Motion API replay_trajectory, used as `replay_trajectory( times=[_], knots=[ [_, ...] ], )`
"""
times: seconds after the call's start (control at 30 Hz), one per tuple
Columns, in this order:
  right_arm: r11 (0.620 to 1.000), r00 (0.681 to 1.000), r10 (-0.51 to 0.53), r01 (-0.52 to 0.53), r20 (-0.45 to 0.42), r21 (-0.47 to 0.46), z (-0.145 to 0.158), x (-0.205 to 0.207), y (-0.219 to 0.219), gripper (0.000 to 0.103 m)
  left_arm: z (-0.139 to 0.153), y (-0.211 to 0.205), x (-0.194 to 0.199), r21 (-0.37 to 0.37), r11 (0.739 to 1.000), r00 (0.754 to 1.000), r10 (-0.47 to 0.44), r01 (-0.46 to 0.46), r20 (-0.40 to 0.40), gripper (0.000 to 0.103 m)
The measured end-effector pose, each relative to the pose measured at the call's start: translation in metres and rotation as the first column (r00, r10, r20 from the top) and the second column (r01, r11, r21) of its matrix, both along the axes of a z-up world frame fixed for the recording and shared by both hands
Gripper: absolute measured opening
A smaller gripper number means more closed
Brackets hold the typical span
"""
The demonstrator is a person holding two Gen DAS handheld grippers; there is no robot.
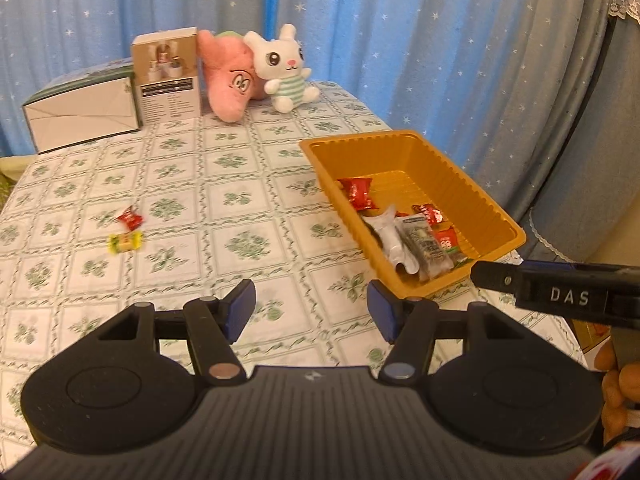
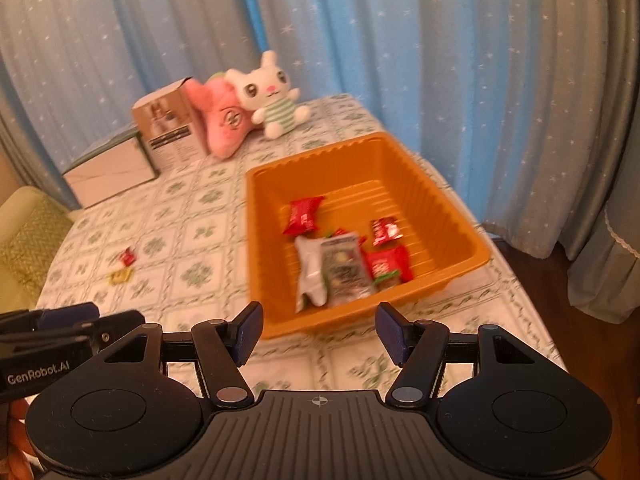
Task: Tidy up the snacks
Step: 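Withdraw both open tools from the tray toward the loose red and yellow candies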
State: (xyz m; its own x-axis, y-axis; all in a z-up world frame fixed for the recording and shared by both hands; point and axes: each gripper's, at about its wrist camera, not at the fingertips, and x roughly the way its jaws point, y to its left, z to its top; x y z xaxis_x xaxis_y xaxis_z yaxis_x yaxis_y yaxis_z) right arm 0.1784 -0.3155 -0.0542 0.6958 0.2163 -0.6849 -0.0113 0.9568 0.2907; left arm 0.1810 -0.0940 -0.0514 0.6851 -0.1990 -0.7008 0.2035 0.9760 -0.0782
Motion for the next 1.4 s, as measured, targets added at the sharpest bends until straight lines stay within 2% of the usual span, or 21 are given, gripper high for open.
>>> replay_trajectory(
  times=[0.57,1.4],
  knots=[
    [0.996,0.996,0.09,-0.09,0.006,-0.009,0.005,-0.016,0.047,0.062,0.003,0.056,-0.031,0.0,0.995,0.995,0.095,-0.095,-0.001,0.057],
    [0.982,0.983,0.184,-0.183,0.028,-0.037,0.013,-0.001,0.103,0.062,0.01,0.126,-0.027,0.003,0.974,0.974,0.227,-0.227,0.022,0.056]
  ],
)
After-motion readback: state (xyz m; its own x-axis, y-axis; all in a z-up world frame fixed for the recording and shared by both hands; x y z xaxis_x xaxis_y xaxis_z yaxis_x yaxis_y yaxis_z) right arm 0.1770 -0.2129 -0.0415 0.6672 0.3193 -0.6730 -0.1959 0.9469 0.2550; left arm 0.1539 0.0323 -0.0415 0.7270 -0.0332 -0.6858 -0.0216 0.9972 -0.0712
